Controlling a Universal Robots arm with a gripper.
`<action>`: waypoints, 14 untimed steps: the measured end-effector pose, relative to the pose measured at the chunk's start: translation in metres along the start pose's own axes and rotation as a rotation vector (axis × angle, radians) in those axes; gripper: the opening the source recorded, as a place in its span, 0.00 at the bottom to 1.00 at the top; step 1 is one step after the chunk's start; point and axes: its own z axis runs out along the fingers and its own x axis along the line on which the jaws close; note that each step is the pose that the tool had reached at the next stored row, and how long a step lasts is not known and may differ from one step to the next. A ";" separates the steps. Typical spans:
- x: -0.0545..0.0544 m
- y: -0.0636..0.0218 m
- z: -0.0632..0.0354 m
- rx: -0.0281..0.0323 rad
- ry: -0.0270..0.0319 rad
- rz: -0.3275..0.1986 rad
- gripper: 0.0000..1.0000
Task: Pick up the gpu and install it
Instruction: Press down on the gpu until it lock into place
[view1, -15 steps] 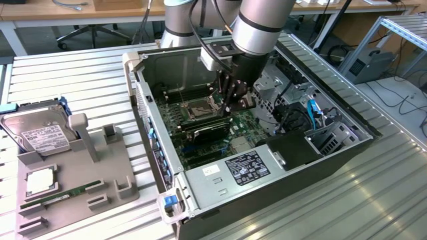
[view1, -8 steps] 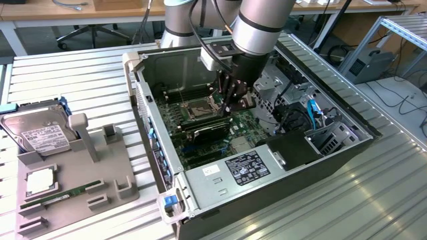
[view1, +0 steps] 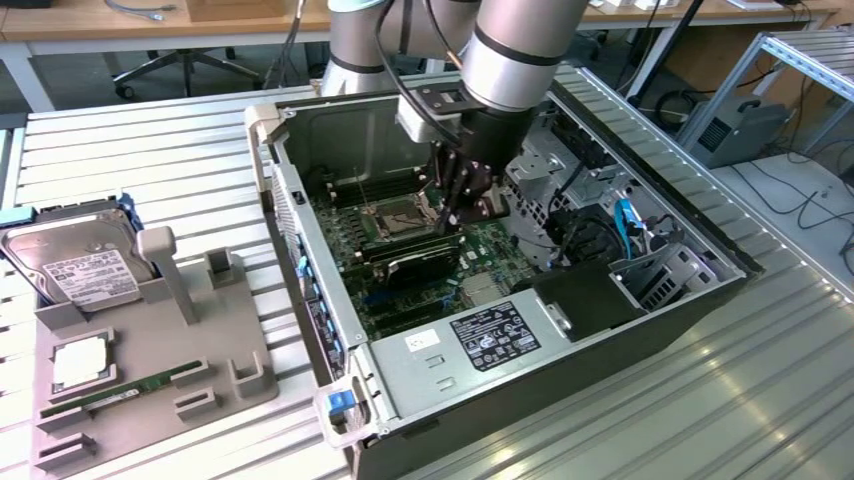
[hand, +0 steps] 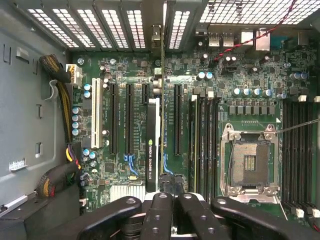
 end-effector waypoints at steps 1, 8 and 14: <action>0.000 0.0065 0.0019 0.0008 0.0009 0.000 0.11; 0.000 0.0296 0.0097 0.0027 0.0020 0.000 0.11; 0.001 0.0603 0.0182 0.0035 0.0020 0.000 0.11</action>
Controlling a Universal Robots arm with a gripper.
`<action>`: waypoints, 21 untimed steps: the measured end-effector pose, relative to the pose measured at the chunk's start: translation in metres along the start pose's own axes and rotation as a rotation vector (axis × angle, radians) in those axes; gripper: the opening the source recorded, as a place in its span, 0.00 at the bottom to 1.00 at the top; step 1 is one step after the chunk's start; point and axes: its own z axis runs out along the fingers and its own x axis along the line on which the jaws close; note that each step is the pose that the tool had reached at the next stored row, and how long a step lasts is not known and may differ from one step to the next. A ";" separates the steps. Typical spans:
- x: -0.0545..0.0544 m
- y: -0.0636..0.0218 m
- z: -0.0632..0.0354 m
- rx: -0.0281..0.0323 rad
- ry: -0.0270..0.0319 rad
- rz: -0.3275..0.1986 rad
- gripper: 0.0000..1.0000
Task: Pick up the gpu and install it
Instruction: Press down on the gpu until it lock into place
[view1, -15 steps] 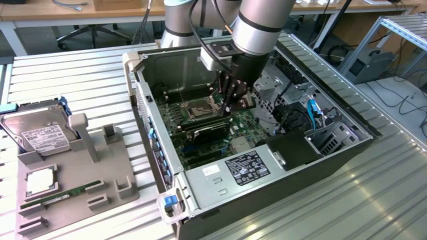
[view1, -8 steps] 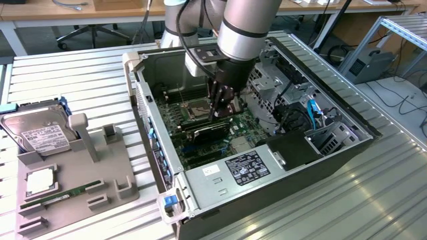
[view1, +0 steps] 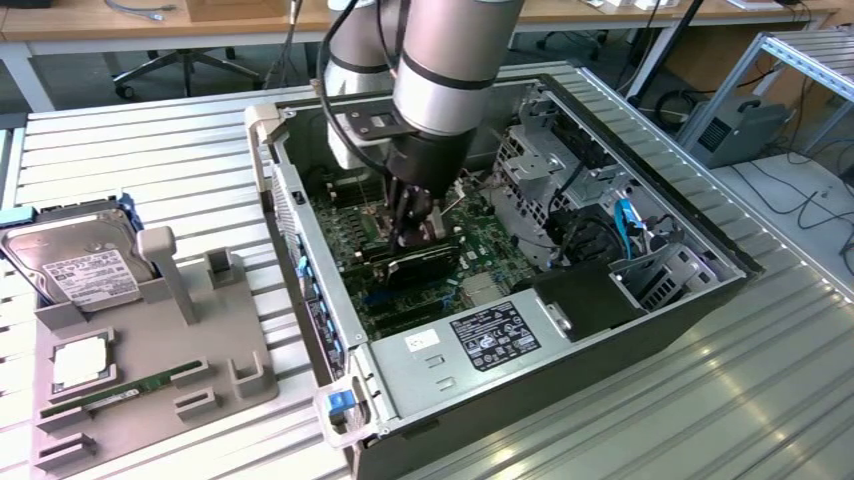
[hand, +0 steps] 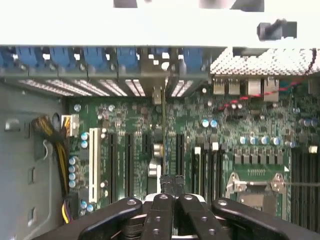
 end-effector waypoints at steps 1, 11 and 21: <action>0.000 0.0013 0.0002 0.0001 0.0000 0.000 0.11; 0.007 0.0162 0.0030 0.0028 0.0000 0.000 0.11; 0.006 0.0245 0.0064 0.0030 0.0002 0.000 0.11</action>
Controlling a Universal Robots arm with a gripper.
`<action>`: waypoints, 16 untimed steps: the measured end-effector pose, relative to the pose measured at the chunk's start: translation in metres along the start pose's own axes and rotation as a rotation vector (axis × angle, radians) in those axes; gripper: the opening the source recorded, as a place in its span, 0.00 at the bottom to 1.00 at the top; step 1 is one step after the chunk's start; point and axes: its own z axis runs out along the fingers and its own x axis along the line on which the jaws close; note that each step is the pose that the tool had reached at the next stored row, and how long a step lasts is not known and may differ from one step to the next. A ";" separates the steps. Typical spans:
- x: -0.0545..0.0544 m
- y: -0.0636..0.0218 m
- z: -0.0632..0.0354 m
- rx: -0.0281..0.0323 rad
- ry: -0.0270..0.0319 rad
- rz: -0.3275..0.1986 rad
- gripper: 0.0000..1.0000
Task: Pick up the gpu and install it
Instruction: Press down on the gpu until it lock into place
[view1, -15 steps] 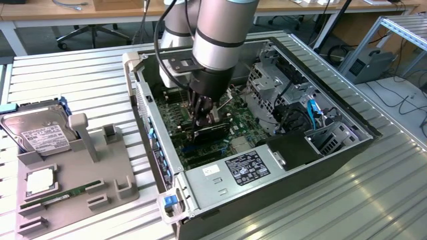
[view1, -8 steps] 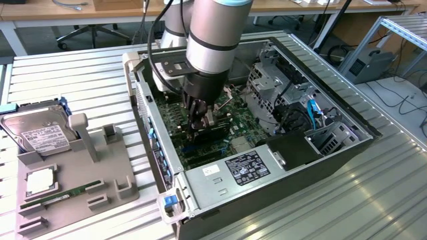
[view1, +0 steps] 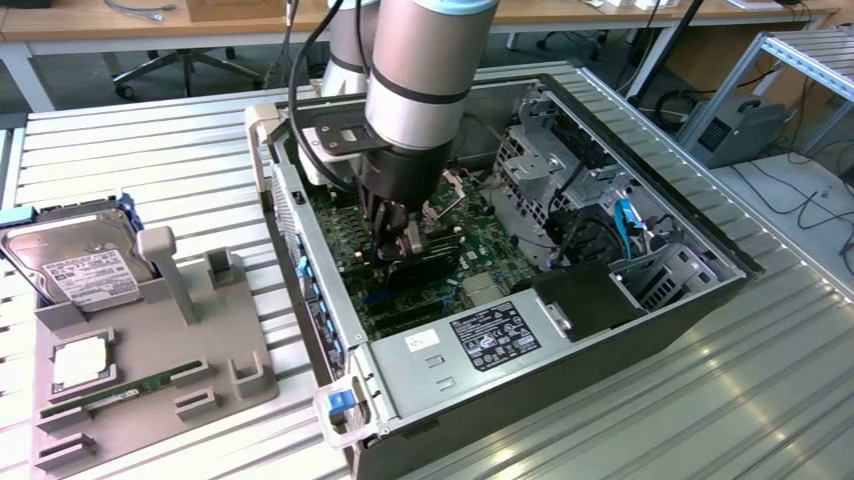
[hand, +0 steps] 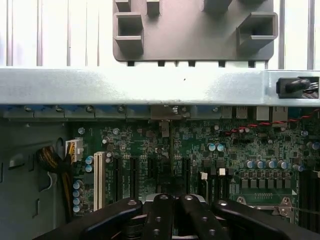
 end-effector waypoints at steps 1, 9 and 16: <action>0.000 0.0000 0.0004 0.0001 0.0000 0.000 0.11; -0.001 -0.0004 0.0065 -0.0001 0.0003 0.000 0.11; -0.004 -0.0005 0.0066 0.0000 0.0027 0.000 0.11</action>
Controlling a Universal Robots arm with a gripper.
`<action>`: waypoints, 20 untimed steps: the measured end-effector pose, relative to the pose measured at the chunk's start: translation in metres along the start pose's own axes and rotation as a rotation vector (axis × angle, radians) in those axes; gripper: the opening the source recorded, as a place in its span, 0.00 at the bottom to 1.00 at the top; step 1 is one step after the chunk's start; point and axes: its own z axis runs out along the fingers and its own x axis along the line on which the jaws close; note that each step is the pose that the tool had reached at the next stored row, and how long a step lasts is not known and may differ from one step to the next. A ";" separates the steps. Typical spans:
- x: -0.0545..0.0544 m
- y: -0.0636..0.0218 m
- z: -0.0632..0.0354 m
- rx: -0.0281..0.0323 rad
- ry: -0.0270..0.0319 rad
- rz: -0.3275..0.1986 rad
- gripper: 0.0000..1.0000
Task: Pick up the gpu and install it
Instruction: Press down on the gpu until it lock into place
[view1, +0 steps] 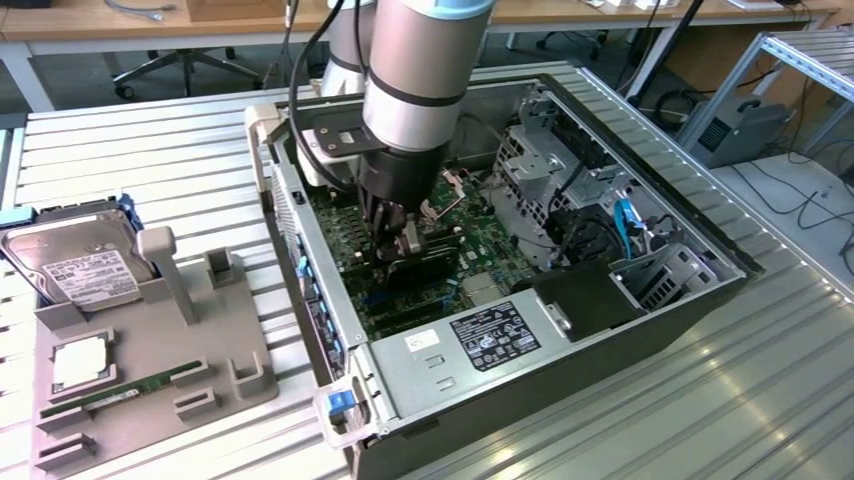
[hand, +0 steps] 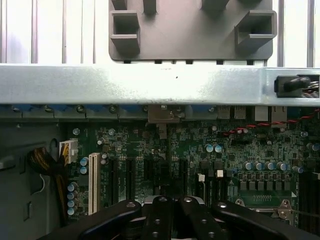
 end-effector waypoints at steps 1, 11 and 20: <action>-0.001 0.0000 -0.0001 0.0002 0.0015 0.000 0.11; -0.003 0.0001 -0.0007 0.0002 0.0044 0.000 0.11; -0.003 0.0021 -0.0136 0.0014 0.0041 0.000 0.11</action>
